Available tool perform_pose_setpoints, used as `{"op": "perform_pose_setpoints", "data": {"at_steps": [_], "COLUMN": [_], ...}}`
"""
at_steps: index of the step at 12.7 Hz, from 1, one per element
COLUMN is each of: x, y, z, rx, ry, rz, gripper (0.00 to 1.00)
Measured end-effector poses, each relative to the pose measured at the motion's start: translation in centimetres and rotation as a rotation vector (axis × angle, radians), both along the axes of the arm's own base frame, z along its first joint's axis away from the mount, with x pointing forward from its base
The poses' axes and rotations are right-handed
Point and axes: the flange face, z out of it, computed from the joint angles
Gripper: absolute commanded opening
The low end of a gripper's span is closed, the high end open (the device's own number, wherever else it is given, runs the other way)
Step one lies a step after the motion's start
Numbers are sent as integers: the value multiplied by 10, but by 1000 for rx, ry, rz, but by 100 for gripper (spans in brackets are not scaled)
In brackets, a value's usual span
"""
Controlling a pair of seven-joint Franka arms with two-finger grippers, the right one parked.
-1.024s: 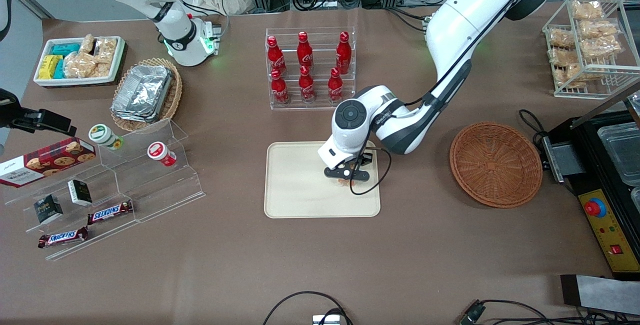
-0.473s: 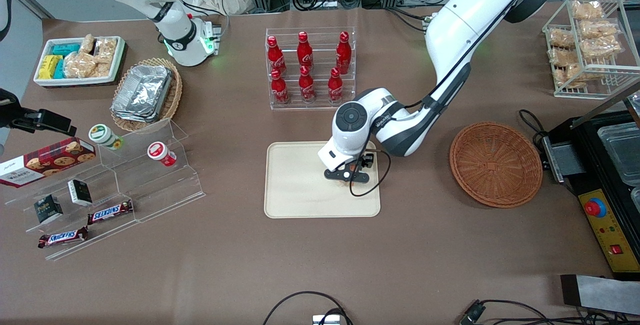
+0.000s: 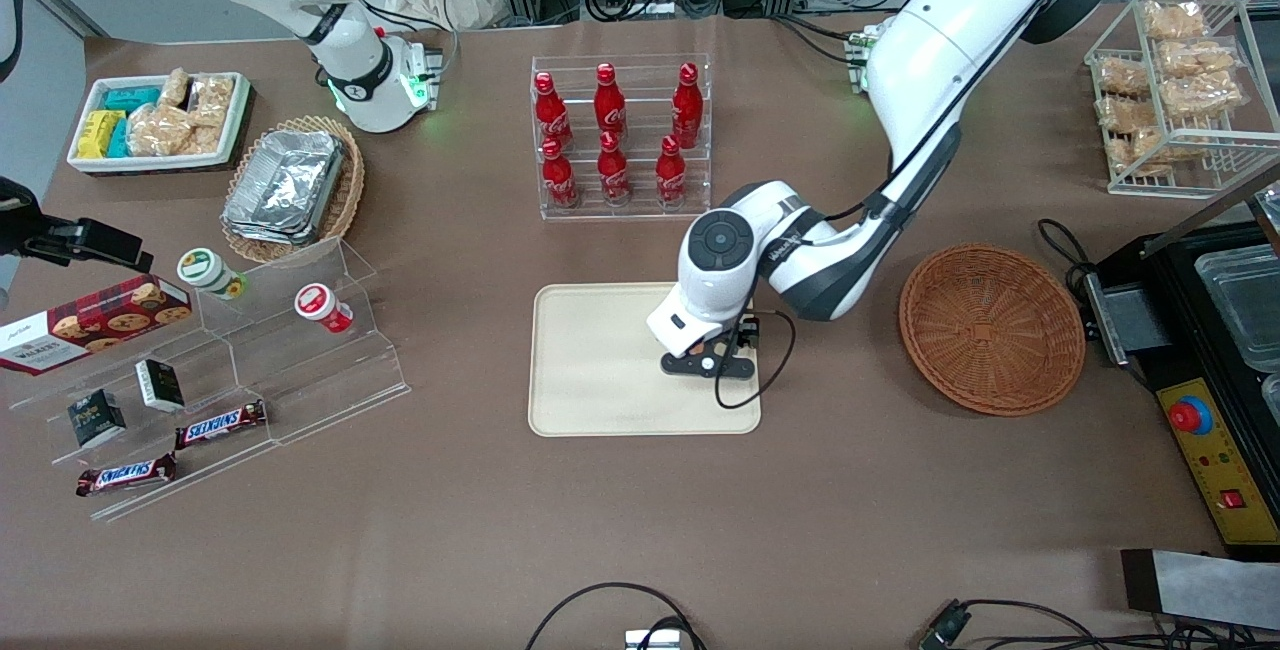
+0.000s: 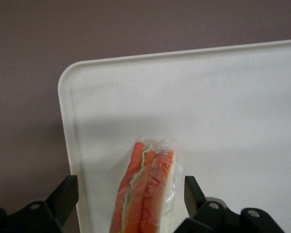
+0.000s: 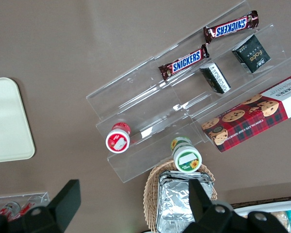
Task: Place sandwich from basket to tray
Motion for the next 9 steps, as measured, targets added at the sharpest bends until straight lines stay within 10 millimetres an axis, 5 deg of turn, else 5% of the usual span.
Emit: {"op": "perform_pose_setpoints", "data": {"at_steps": [5, 9], "x": [21, 54], "y": [24, 63], "z": [40, 78], "rx": [-10, -9], "ry": [-52, -88], "rz": [88, 195], "gripper": [100, 100]}}
